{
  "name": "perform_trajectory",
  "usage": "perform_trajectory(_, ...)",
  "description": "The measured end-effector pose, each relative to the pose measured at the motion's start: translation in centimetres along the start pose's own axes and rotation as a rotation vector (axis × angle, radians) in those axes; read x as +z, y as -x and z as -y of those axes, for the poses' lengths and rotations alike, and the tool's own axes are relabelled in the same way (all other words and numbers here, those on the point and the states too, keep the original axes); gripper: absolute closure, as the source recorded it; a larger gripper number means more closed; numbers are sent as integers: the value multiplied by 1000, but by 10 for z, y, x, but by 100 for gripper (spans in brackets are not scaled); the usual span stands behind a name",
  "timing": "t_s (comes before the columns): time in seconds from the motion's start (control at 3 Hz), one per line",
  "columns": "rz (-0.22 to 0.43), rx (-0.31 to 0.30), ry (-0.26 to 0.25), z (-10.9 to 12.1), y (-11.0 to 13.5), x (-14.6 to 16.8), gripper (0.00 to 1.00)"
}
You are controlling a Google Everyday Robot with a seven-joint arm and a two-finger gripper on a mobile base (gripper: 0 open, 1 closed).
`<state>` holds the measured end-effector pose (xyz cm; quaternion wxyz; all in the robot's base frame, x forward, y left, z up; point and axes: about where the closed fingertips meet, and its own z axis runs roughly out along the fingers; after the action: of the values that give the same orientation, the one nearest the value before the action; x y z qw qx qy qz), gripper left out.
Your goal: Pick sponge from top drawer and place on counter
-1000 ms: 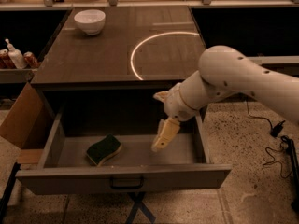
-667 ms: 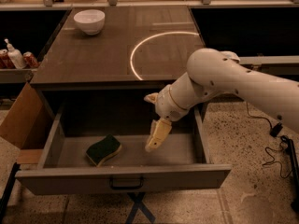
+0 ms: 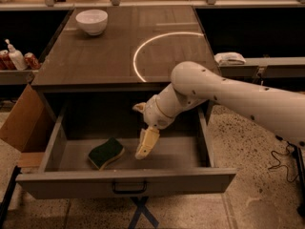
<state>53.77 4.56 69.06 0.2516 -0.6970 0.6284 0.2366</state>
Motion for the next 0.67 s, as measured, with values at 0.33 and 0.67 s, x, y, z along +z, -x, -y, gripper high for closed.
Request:
perform_trajectory(0.33, -5, -18, 2, 1, 1, 28, 0)
perform_trajectory(0.67, 3, -43, 8, 0, 8, 51, 0)
